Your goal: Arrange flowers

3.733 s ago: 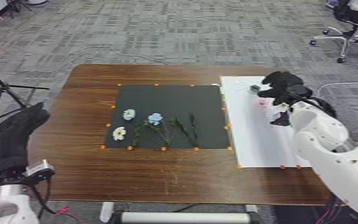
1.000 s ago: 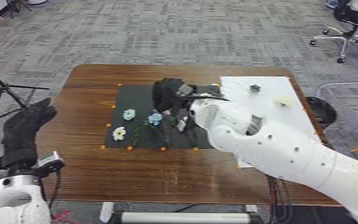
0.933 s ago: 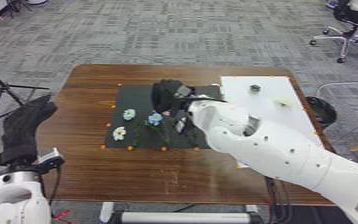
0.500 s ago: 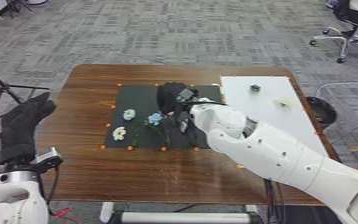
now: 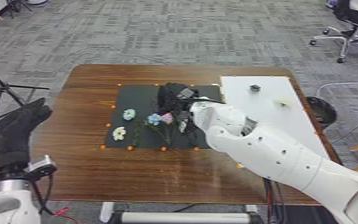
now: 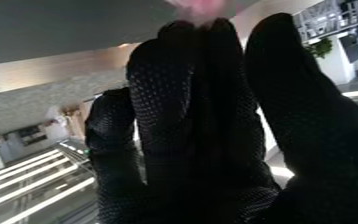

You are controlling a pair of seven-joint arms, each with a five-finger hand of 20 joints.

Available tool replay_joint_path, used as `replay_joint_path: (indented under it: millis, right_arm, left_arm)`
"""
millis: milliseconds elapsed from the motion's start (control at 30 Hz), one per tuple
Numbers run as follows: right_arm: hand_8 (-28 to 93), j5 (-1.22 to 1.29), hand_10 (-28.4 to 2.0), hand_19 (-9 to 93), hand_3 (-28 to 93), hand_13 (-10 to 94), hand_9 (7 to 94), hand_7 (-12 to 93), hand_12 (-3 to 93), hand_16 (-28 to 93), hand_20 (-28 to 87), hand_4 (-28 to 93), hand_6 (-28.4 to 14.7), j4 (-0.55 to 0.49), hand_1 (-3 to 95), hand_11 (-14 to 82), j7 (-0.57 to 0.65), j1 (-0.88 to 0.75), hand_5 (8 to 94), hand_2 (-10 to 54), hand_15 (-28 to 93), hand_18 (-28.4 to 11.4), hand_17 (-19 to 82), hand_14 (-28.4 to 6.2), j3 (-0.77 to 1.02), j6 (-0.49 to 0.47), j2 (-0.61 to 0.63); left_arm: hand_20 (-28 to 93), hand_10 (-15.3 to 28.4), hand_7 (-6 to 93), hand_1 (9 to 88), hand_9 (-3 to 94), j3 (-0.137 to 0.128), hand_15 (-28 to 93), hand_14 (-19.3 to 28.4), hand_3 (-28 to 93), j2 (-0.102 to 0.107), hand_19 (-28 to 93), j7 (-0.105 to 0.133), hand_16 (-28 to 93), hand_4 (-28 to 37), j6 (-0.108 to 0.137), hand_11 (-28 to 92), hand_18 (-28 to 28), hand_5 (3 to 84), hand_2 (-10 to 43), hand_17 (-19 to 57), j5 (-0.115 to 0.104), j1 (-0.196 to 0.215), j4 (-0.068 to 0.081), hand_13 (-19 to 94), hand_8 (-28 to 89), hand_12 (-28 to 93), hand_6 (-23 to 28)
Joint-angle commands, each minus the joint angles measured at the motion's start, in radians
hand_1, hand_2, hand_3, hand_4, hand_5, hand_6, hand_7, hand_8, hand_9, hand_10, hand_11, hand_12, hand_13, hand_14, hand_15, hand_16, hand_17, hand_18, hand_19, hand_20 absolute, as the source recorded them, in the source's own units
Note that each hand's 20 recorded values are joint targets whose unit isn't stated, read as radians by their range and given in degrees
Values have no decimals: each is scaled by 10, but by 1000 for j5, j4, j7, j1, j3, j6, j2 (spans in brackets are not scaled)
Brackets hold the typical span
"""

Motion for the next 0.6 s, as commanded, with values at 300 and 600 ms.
replay_joint_path:
  millis: [300, 600]
  right_arm:
    - [-92, -25, -139, 678, 699, 702, 625, 178, 172, 301, 578, -169, -1, -117, 404, 107, -30, 50, 621, -95, 478, -232, 288, -104, 74, 17, 138]
    - [-68, -199, -164, 549, 700, 500, 463, 113, 185, 274, 477, -168, -28, -215, 303, 59, -37, -86, 475, -95, 277, -225, 189, -164, 341, -187, 404]
  left_arm:
    - [220, 130, 150, 222, 472, -31, 215, 168, 728, -18, 210, 10, 31, -283, -50, 200, 154, 478, 40, 30, -6, 35, -2, 387, -79, 124, 20]
    - [221, 131, 144, 223, 470, -36, 219, 174, 727, -25, 210, 14, 33, -283, -33, 200, 155, 479, 40, 28, -6, 50, -12, 384, -77, 124, 24]
